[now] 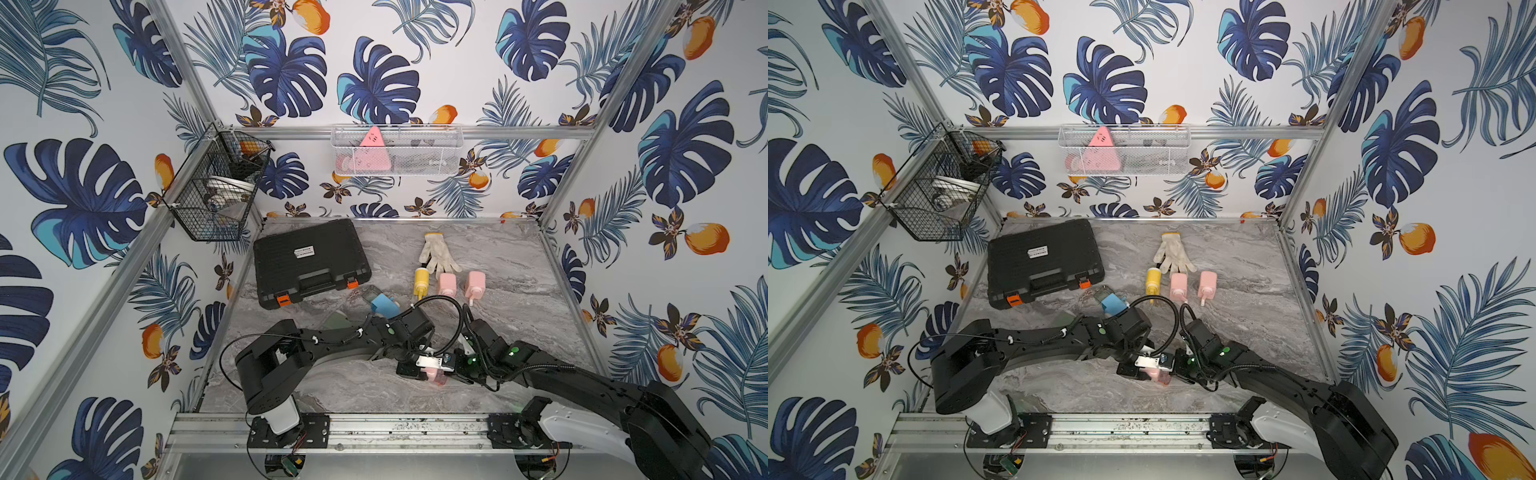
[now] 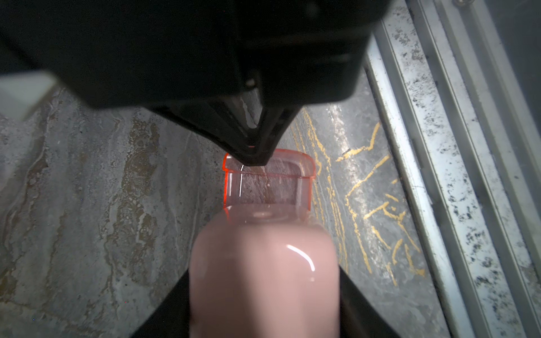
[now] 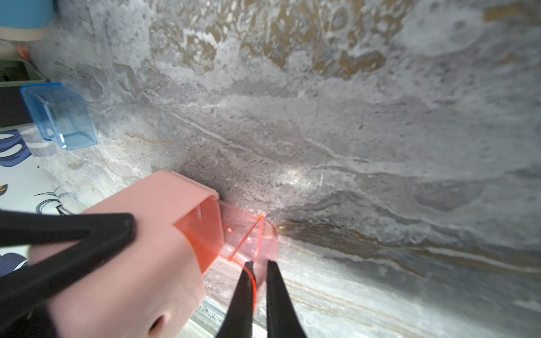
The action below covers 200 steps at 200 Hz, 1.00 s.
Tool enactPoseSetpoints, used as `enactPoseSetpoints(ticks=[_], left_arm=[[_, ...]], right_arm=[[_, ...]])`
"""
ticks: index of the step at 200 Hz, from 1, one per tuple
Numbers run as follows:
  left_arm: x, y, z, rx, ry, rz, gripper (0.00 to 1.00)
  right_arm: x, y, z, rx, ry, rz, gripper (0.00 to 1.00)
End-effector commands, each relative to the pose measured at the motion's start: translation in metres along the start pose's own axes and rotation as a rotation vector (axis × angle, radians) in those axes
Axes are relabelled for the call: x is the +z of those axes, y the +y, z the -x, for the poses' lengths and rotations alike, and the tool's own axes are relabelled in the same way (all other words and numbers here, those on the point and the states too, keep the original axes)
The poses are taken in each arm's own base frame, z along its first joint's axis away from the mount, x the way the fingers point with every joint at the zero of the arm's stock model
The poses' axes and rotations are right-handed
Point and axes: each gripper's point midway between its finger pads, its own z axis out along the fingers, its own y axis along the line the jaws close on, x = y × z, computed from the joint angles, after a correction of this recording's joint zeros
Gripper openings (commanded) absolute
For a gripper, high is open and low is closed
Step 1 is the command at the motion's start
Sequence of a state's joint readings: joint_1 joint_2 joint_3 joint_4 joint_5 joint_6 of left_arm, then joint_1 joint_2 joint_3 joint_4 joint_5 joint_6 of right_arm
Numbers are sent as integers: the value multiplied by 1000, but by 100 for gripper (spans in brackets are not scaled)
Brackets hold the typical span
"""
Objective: Put the tray back into the pencil sharpener
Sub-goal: Close the container of the pencil sharpener.
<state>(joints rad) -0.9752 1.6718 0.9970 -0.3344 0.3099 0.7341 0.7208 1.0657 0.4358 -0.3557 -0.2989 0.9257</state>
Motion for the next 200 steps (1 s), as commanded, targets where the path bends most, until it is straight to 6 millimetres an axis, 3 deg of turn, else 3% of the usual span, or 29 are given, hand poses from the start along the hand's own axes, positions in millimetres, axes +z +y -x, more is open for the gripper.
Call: enactPoseSetpoints(ticks=[1,14,57,106,200], left_arm=[[3,-14,-13,-27,43,-54,51],[3,-13,-14,-32,45,-50,51],[5,-12,-15,-51,50,-44,50],[5,-9,-14,-59,48,-30,49],[7,-8,-12,-73,38,-27,49]], right_arm=[[-13,17,14,7,-75,74,23],[-21,9,16,38,-102,50,28],[-31,-25,13,146,-125,-73,27],[-2,4,0,144,27,98,11],[16,20,1,154,75,197,10]])
